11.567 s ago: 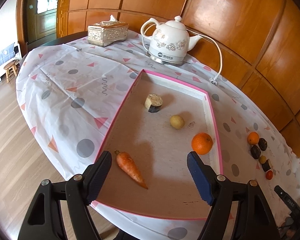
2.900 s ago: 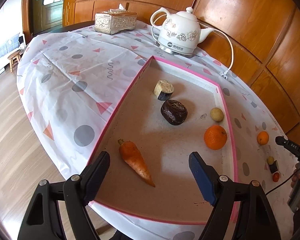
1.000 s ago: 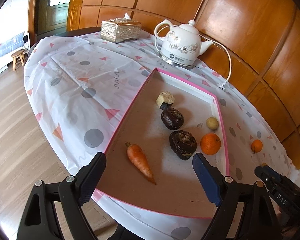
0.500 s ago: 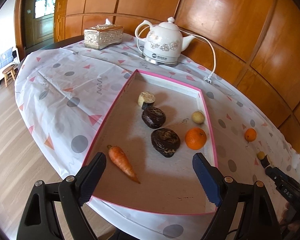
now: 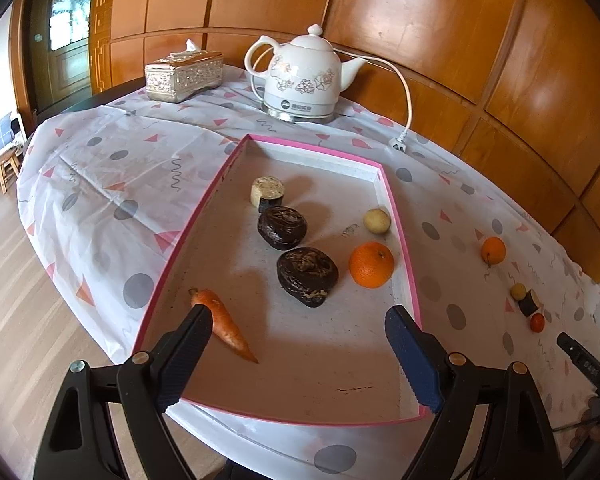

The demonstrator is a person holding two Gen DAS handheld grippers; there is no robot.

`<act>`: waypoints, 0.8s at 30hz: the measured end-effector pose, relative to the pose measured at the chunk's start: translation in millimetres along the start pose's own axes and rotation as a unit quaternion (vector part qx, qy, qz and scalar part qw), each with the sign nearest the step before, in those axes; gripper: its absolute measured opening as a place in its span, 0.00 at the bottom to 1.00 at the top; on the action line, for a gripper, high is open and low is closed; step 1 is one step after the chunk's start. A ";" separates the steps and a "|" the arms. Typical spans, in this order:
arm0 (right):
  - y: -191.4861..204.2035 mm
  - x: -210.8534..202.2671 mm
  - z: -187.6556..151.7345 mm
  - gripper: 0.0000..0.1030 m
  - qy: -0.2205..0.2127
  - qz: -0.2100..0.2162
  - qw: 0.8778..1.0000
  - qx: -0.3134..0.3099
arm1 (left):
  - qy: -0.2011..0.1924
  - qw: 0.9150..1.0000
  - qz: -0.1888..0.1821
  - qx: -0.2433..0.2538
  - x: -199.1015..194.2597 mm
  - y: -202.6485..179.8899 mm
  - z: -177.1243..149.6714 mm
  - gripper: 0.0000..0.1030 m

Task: Organize fruits
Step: 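Withdraw the right gripper from the tray toward the remaining produce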

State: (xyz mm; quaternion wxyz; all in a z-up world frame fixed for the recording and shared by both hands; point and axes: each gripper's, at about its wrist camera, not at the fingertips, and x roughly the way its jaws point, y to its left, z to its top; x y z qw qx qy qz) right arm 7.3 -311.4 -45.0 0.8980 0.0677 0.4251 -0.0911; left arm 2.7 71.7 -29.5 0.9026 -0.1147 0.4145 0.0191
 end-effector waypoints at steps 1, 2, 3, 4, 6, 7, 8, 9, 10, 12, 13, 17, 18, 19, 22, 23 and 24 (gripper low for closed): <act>-3.9 -0.7 -0.5 0.47 -0.001 -0.004 1.000 0.005 | 0.001 1.000 -0.001 0.003 0.4 -1.9 -0.1 0.86; -8.9 -0.5 -1.4 0.47 0.000 -0.009 1.000 0.011 | 0.002 1.000 -0.003 0.007 0.7 -4.2 -0.3 0.86; -12.8 -0.5 -2.8 0.47 0.000 -0.013 1.000 0.015 | 0.002 1.000 -0.005 0.012 0.8 -6.6 -0.6 0.86; -15.0 0.2 -3.3 0.47 0.000 -0.016 1.000 0.018 | 0.002 1.000 -0.006 0.018 0.6 -9.3 -0.9 0.86; -21.6 1.0 -5.6 0.47 0.002 -0.023 0.999 0.026 | 0.001 0.999 -0.012 0.030 0.5 -15.0 -1.3 0.86; -24.7 1.2 -6.6 0.47 0.003 -0.027 0.999 0.030 | 0.001 0.999 -0.014 0.035 0.8 -17.9 -1.3 0.86; -28.5 1.2 -8.4 0.47 0.003 -0.032 0.999 0.033 | 0.002 0.999 -0.017 0.041 1.2 -21.1 -1.3 0.86; -32.5 1.1 -10.1 0.47 0.002 -0.037 0.999 0.037 | 0.003 0.999 -0.019 0.044 1.1 -23.0 -1.2 0.86; -35.7 0.8 -11.0 0.47 0.003 -0.040 0.998 0.040 | 0.004 0.999 -0.022 0.049 1.6 -25.9 -1.2 0.86; -43.7 1.8 -12.6 0.47 0.002 -0.050 0.998 0.048 | 0.006 0.998 -0.024 0.056 2.4 -30.3 -1.1 0.86; -49.2 1.9 -14.1 0.47 0.001 -0.057 0.997 0.054 | 0.007 0.998 -0.025 0.058 2.7 -32.2 -0.9 0.86; -68.3 4.2 -18.4 0.47 -0.001 -0.082 0.993 0.079 | 0.008 0.997 -0.037 0.074 3.5 -43.0 3.7 0.86; -72.0 4.6 -19.1 0.47 -0.001 -0.086 0.993 0.083 | 0.008 0.996 -0.039 0.078 3.6 -45.6 5.0 0.86; -77.9 5.7 -20.7 0.47 0.000 -0.093 0.991 0.092 | 0.008 0.995 -0.044 0.084 3.9 -49.2 6.4 0.86; -88.8 6.7 -23.7 0.47 0.002 -0.103 0.989 0.106 | 0.014 0.992 -0.063 0.108 5.3 -63.2 10.1 0.86; -91.9 7.1 -24.8 0.47 0.002 -0.106 0.988 0.110 | 0.018 0.990 -0.071 0.119 6.7 -70.1 11.1 0.85; -94.2 7.2 -25.8 0.47 0.002 -0.109 0.988 0.113 | 0.021 0.989 -0.076 0.126 7.4 -74.0 11.7 0.85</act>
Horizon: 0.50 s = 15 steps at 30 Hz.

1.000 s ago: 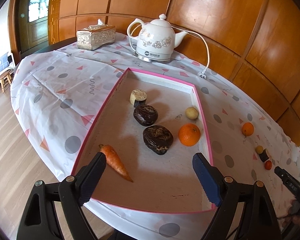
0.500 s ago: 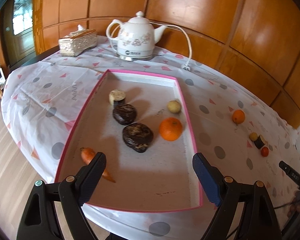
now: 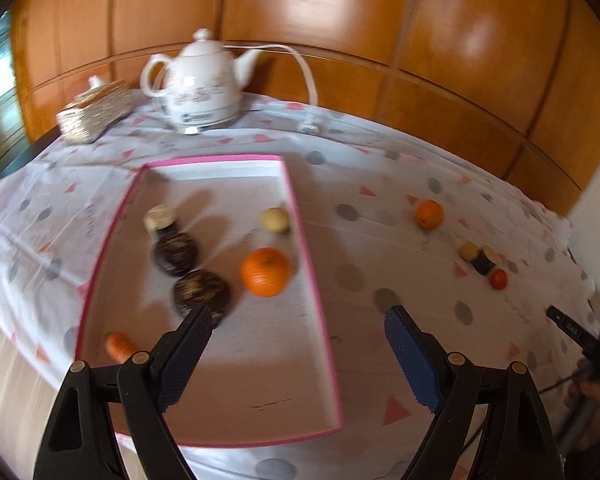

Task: Organize fruits
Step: 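Withdraw the right gripper from the tray toward the remaining produce, then reach the left gripper to the red tomato and close around it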

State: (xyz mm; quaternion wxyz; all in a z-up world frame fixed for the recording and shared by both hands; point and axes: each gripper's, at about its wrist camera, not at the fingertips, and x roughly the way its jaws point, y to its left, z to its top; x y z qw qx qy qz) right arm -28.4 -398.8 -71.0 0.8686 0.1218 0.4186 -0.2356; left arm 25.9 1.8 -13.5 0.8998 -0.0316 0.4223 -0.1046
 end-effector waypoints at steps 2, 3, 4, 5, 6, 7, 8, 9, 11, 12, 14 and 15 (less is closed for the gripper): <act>-6.5 0.9 -0.7 0.47 -0.002 -0.005 1.000 0.008 | 0.012 0.999 -0.024 0.019 5.2 -11.8 4.6 0.84; -7.8 1.8 -0.2 0.47 -0.003 -0.007 1.000 0.010 | 0.017 0.999 -0.033 0.024 6.5 -15.7 5.9 0.82; -9.7 2.4 -0.5 0.47 -0.003 -0.009 1.000 0.012 | 0.026 0.998 -0.049 0.033 10.0 -22.3 8.2 0.82; -12.0 3.2 -0.5 0.47 -0.003 -0.010 1.000 0.016 | 0.033 0.997 -0.062 0.043 12.9 -28.4 9.6 0.79; -13.5 3.9 -0.5 0.47 -0.003 -0.010 1.000 0.018 | 0.039 0.995 -0.073 0.053 15.5 -35.1 11.3 0.76; -15.5 4.5 -0.7 0.47 -0.002 -0.011 1.000 0.021 | 0.045 0.993 -0.083 0.065 18.7 -42.5 13.2 0.76; -16.6 5.1 -0.7 0.47 -0.002 -0.011 1.000 0.022 | 0.051 0.991 -0.092 0.078 21.6 -50.8 14.3 0.74; -18.1 5.3 -1.0 0.47 -0.003 -0.012 1.000 0.023 | 0.056 0.989 -0.102 0.089 24.9 -58.5 15.9 0.71; -20.5 5.2 -0.9 0.47 -0.005 -0.014 1.000 0.024 | 0.066 0.985 -0.120 0.108 30.5 -74.7 18.4 0.68; -22.2 5.0 -1.0 0.47 -0.007 -0.014 1.000 0.026 | 0.071 0.983 -0.128 0.114 34.0 -82.2 20.1 0.67; -26.2 5.2 -0.7 0.47 -0.010 -0.019 0.999 0.030 | 0.084 0.977 -0.150 0.123 42.8 -97.8 23.1 0.66; -27.6 5.3 -0.1 0.47 -0.012 -0.021 0.999 0.032 | 0.090 0.975 -0.160 0.129 46.7 -105.2 23.9 0.64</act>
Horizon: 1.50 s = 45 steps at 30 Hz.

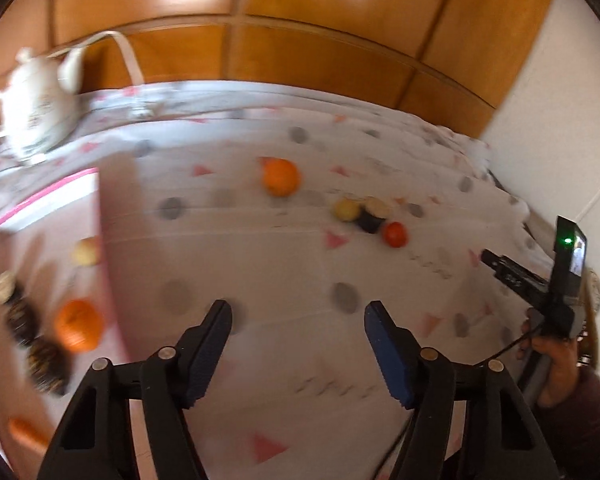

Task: Organize fruits
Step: 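Reach the left gripper to the red tomato and close around it, then carry the tomato into the pink tray and open the left gripper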

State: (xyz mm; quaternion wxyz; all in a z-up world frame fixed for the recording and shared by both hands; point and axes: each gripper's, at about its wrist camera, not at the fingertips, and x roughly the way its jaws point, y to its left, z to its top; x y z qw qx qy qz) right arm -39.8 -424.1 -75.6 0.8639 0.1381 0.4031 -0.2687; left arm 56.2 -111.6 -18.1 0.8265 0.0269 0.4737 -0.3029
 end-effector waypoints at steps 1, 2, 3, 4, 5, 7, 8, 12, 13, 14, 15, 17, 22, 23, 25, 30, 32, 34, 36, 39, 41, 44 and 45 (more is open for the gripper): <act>-2.6 -0.1 0.0 0.47 -0.004 -0.005 1.000 0.004 | 0.006 1.000 -0.007 0.007 7.0 -5.9 3.8 0.62; -5.2 0.3 -0.2 0.47 -0.006 -0.011 1.000 0.008 | 0.011 1.000 -0.013 0.015 13.5 -13.4 7.4 0.60; -7.8 0.9 -0.3 0.47 -0.008 -0.016 1.000 0.013 | 0.014 0.999 -0.018 0.022 19.4 -20.5 10.8 0.59; -10.7 2.2 -0.5 0.47 -0.009 -0.022 1.000 0.018 | 0.017 0.999 -0.024 0.028 26.1 -27.1 13.7 0.59; -12.7 3.2 -0.4 0.47 -0.009 -0.025 0.999 0.021 | 0.021 0.999 -0.029 0.031 32.7 -34.1 16.9 0.59; -15.9 5.8 -0.9 0.47 -0.008 -0.031 0.999 0.027 | 0.027 0.998 -0.039 0.032 43.1 -44.4 21.5 0.58; -17.0 6.8 -1.1 0.47 -0.007 -0.033 0.999 0.029 | 0.029 0.998 -0.043 0.030 49.3 -49.5 24.2 0.57; -20.1 12.6 -3.3 0.47 0.000 -0.035 0.999 0.038 | 0.043 0.997 -0.051 0.025 71.8 -65.8 31.0 0.52; -21.1 14.4 -3.3 0.47 0.002 -0.034 0.999 0.040 | 0.047 0.997 -0.053 0.025 76.8 -69.1 32.5 0.51; -21.9 16.0 -4.0 0.48 0.004 -0.034 0.999 0.042 | 0.052 0.997 -0.057 0.023 82.4 -72.9 34.1 0.48; -22.2 16.7 -4.5 0.48 0.004 -0.034 0.998 0.043 | 0.055 0.997 -0.059 0.020 87.3 -75.5 35.9 0.46; -21.5 16.7 -5.6 0.50 0.002 -0.035 0.998 0.042 | 0.061 0.996 -0.061 0.009 97.9 -80.7 39.7 0.43; -18.6 17.7 -7.7 0.55 -0.002 -0.033 0.999 0.037 | 0.076 0.995 -0.062 -0.032 120.5 -85.0 45.6 0.43; -18.2 17.9 -7.9 0.56 -0.003 -0.033 0.999 0.037 | 0.079 0.994 -0.058 -0.041 126.2 -86.0 46.9 0.43; -17.6 18.0 -8.2 0.59 -0.004 -0.031 0.999 0.038 | 0.081 0.994 -0.048 -0.053 133.5 -86.2 48.7 0.43; -15.1 18.4 -9.3 0.64 -0.004 -0.024 0.999 0.033 | 0.079 0.994 -0.034 -0.069 146.4 -90.7 55.0 0.41; -15.1 18.7 -9.3 0.65 -0.004 -0.021 0.999 0.034 | 0.076 0.994 -0.031 -0.070 150.4 -93.6 57.7 0.41; -15.1 19.3 -9.0 0.66 -0.005 -0.021 0.999 0.034 | 0.071 0.995 -0.027 -0.069 152.7 -95.2 59.4 0.41; -15.0 19.5 -9.0 0.66 -0.005 -0.021 0.999 0.034 | 0.070 0.995 -0.025 -0.062 152.8 -94.4 58.1 0.27; -13.6 20.7 -9.0 0.68 -0.006 -0.021 0.999 0.032 | 0.066 0.996 -0.029 -0.053 149.8 -92.0 53.8 0.27; -12.3 21.0 -9.1 0.68 -0.005 -0.023 0.999 0.029 | 0.068 0.996 -0.030 -0.047 145.4 -90.5 50.7 0.27; -12.1 20.8 -9.3 0.69 -0.006 -0.024 0.999 0.027 | 0.069 0.996 -0.030 -0.041 136.0 -85.5 44.0 0.27; -11.7 20.9 -9.5 0.69 -0.006 -0.025 0.999 0.027 | 0.068 0.996 -0.030 -0.039 131.3 -82.2 41.0 0.27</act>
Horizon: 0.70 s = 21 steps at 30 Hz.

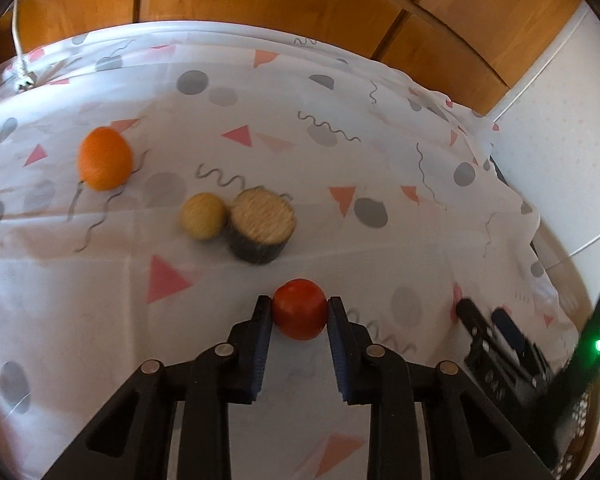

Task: Organize fruits
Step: 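Carry the tomato into the pink tray and open the left gripper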

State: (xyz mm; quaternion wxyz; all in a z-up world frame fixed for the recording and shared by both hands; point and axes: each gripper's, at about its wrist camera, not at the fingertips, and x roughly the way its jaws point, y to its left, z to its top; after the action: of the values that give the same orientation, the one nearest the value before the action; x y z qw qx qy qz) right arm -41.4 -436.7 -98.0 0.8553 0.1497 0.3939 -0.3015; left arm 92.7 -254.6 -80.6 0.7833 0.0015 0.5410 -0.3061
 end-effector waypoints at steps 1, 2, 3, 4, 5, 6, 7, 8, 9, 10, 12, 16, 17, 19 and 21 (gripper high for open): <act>0.2 0.0 -0.1 0.69 0.000 -0.001 1.000 -0.001 | -0.001 1.000 0.000 0.000 -4.0 2.9 -2.7 0.27; 0.5 0.0 -0.2 0.69 0.000 -0.001 1.000 -0.001 | -0.003 1.000 0.001 -0.002 -9.8 7.7 -5.9 0.27; 0.4 -0.1 -0.4 0.69 -0.001 -0.002 1.000 -0.002 | -0.006 1.000 0.002 -0.004 -15.1 11.9 -8.0 0.27; 0.7 0.2 -0.1 0.69 -0.001 -0.002 1.000 -0.002 | -0.009 1.000 0.002 -0.007 -21.8 17.2 -10.5 0.27; 0.8 0.2 -0.1 0.69 -0.001 -0.002 1.000 -0.002 | -0.014 1.000 0.002 -0.012 -29.6 23.4 -12.5 0.27; 1.2 0.1 -0.2 0.69 -0.001 -0.003 1.000 -0.003 | -0.020 1.000 0.003 -0.020 -38.3 30.5 -14.3 0.27; 1.6 0.1 -0.1 0.69 -0.001 -0.004 1.000 -0.003 | -0.025 0.999 0.004 -0.024 -45.2 35.8 -15.7 0.27; 2.0 0.2 -0.1 0.69 -0.001 -0.005 1.000 -0.004 | -0.036 0.999 0.006 -0.029 -55.1 42.5 -16.9 0.27; 2.2 0.0 -0.1 0.69 -0.001 -0.006 1.000 -0.004 | -0.045 0.998 0.010 -0.033 -63.8 48.7 -18.0 0.27; 2.3 0.0 -0.1 0.69 -0.001 -0.006 1.000 -0.005 | -0.053 0.998 0.013 -0.039 -72.7 55.8 -18.8 0.27; 2.8 0.1 0.0 0.69 -0.001 -0.008 1.000 -0.006 | -0.073 0.996 0.016 -0.053 -91.7 72.6 -21.2 0.27; 2.7 0.1 -0.2 0.69 -0.002 -0.010 1.000 -0.008 | -0.114 0.989 0.037 -0.089 -125.0 107.1 -27.8 0.27; 2.8 0.1 -0.2 0.69 -0.002 -0.011 1.000 -0.009 | -0.123 0.986 0.047 -0.100 -133.9 120.4 -29.2 0.27; 2.9 0.1 -0.1 0.69 -0.002 -0.013 1.000 -0.010 | -0.139 0.981 0.069 -0.119 -146.3 143.5 -31.5 0.27; 2.8 0.0 -0.1 0.69 -0.002 -0.014 1.000 -0.011 | -0.148 0.975 0.087 -0.143 -155.4 168.5 -33.0 0.27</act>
State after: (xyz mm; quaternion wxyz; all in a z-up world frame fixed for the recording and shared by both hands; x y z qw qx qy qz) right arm -39.6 -434.5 -98.0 0.8535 0.1342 0.3975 -0.3091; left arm 110.6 -32.3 -17.8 0.8704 -0.1084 0.4553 -0.1531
